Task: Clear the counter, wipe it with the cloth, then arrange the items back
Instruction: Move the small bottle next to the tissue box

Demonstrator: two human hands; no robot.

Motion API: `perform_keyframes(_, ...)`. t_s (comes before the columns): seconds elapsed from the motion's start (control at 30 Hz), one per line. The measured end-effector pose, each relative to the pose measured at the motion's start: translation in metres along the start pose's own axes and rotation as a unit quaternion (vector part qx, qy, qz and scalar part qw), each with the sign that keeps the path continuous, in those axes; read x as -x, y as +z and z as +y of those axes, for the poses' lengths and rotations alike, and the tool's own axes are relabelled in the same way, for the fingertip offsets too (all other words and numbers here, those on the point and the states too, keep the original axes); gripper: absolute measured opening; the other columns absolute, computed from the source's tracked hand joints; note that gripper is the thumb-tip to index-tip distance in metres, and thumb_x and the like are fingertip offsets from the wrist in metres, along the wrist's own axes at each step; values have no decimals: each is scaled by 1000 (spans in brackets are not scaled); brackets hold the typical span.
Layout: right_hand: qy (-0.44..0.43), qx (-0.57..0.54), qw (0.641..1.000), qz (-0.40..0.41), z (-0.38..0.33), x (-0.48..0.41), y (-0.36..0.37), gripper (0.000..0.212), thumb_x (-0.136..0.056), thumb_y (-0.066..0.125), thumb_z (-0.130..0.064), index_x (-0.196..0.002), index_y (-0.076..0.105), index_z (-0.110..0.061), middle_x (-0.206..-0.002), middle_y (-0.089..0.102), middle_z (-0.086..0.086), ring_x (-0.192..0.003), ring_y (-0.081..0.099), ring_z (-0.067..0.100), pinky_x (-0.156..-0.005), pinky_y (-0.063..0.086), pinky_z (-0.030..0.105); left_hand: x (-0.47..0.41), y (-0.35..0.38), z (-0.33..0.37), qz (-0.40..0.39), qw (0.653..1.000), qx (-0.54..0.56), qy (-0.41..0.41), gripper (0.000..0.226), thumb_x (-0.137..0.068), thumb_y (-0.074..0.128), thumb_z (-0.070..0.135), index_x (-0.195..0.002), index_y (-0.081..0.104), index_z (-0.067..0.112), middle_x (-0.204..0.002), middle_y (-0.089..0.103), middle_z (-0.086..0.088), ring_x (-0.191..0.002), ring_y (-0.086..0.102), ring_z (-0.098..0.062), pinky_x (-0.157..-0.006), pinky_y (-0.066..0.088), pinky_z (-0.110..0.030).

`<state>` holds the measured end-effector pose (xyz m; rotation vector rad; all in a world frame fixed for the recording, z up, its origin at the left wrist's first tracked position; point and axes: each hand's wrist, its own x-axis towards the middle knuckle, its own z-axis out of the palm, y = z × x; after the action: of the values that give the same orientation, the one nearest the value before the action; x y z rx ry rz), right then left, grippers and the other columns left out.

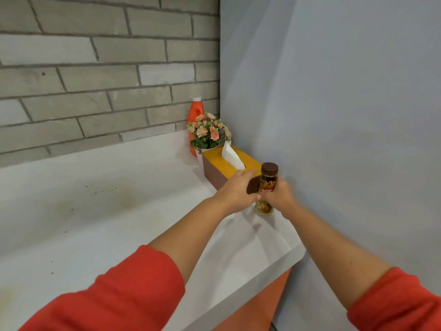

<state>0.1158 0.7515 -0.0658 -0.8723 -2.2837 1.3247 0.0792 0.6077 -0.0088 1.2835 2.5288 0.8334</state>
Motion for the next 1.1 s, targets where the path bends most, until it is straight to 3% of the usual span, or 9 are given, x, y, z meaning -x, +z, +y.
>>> perform_keyframes(0.17,14,-13,1000,15,11,-5,3,65,-61,85,-14,-118,54,-9,-112,64,13,-105,61,31,-92,49,47,0,9,-8,-8,1000,7,-26,70,-88,62,25,-147,25,18,-144,29,-10,-133,34,-26,-109,32,-32)
perform_keyframes(0.67,28,-19,999,-13,12,-7,5,76,-67,81,-13,-130,40,-12,-126,56,12,-116,54,32,-99,45,50,19,18,-22,-30,997,-6,-65,71,-89,61,27,-148,22,19,-148,23,-4,-134,34,-23,-110,33,-33)
perform_keyframes(0.87,80,-35,992,93,9,11,22,112,-62,87,-23,-147,14,-7,-145,31,20,-135,33,36,-109,33,51,43,-1,-35,-4,996,14,-87,67,-90,59,25,-147,24,21,-144,29,-5,-127,42,-24,-100,37,-29)
perform_keyframes(0.97,162,-51,975,140,1,30,36,99,-68,83,-23,-142,21,1,-143,30,23,-132,34,40,-105,34,47,58,-8,-43,12,995,22,-94,64,-90,59,26,-146,27,22,-145,30,-4,-128,43,-24,-103,39,-31)
perform_keyframes(1.1,219,-114,961,122,-18,55,63,81,-73,76,-19,-137,32,2,-139,36,22,-125,41,39,-102,38,44,81,-24,-55,42,994,16,-97,59,-91,58,24,-144,31,22,-142,35,-5,-126,45,-24,-103,41,-34)
